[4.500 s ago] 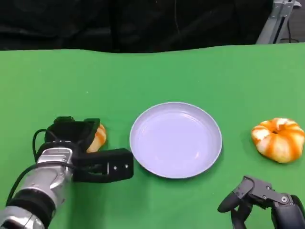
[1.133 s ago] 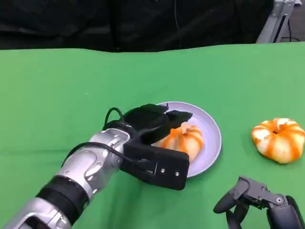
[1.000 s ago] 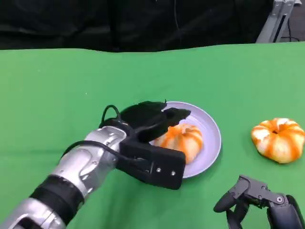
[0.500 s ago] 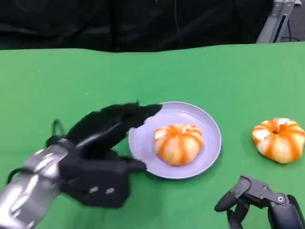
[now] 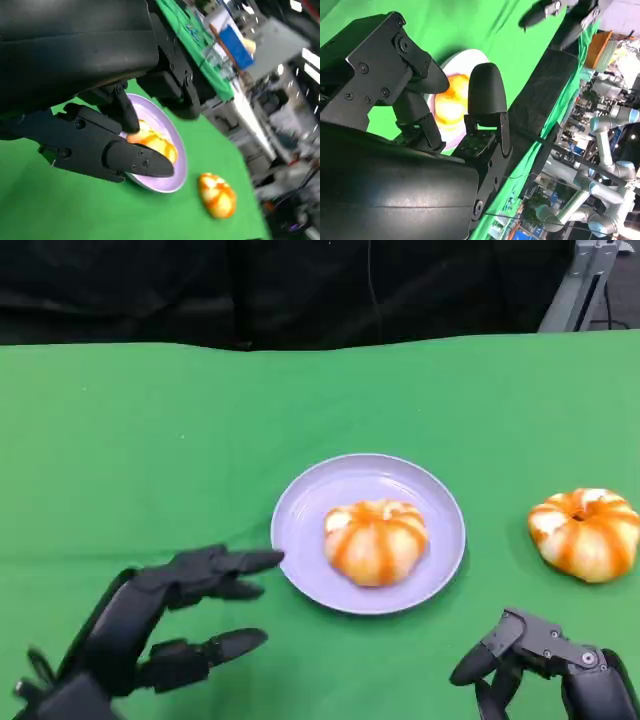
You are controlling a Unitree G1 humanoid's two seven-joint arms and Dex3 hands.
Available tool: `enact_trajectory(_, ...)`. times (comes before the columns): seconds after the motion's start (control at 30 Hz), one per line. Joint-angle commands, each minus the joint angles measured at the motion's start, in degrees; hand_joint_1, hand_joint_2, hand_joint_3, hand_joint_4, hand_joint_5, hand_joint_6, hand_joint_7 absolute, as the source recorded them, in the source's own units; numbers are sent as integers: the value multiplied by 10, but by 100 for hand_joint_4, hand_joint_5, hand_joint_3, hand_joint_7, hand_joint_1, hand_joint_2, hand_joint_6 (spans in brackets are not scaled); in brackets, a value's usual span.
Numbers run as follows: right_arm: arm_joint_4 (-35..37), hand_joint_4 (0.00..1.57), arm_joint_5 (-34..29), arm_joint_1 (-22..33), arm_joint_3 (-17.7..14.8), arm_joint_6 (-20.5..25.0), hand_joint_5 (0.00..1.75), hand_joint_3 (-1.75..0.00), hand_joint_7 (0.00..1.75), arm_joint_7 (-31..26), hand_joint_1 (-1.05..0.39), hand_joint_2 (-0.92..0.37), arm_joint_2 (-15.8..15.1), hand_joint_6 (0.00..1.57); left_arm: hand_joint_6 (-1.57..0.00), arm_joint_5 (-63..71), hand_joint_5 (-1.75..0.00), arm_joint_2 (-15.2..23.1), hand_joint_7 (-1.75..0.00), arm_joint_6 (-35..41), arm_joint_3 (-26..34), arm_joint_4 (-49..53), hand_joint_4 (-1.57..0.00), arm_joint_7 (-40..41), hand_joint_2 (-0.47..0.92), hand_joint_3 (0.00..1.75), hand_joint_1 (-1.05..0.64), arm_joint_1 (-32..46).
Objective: Grasp the bread from the table and place it into the plate.
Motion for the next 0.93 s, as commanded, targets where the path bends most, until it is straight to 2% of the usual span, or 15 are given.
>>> enact_trajectory(0.03, 1, 81, 6, 2, -10, -7, 166, -131, 124, -1, 6, -33, -9, 82, -75, -40, -144, -41, -110, -21, 22, -12, -73, 12, 57, 104, 2, 45)
enact_trajectory(0.1, 3, 81, 7, 2, -12, -9, 165, -131, 124, -1, 6, -33, -11, 82, -73, -42, -151, -51, -122, -23, 29, -13, -74, 10, 54, 115, 3, 52)
enact_trajectory(0.23, 7, 82, 14, 2, -15, -10, 166, -130, 123, 4, 7, -34, -15, 82, -75, -26, -171, -56, -150, -28, 40, -10, -77, 10, 51, 122, 2, 61)
enact_trajectory(0.3, 11, 82, 14, 0, -16, -14, 166, -131, 123, 4, 7, -34, -16, 82, -77, -16, -174, -57, -156, -29, 45, -6, -79, 12, 48, 125, 2, 59)
enact_trajectory(0.53, 21, 81, 13, -3, -21, -28, 165, -132, 123, 3, 8, -33, -16, 83, -78, -20, -174, -63, -154, -20, 50, 15, -80, 5, 44, 128, 3, 46)
enact_trajectory(0.67, 25, 82, 8, -4, -22, -35, 163, -132, 123, 1, 8, -32, -16, 84, -81, -30, -174, -62, -154, -18, 50, 20, -82, -3, 35, 142, 4, 42)
enact_trajectory(0.93, 19, 82, 10, 1, -19, -31, 163, -135, 123, 4, 10, -30, -13, 84, -82, -26, -173, -62, -153, -29, 49, 33, -84, -12, 34, 144, 9, 37)
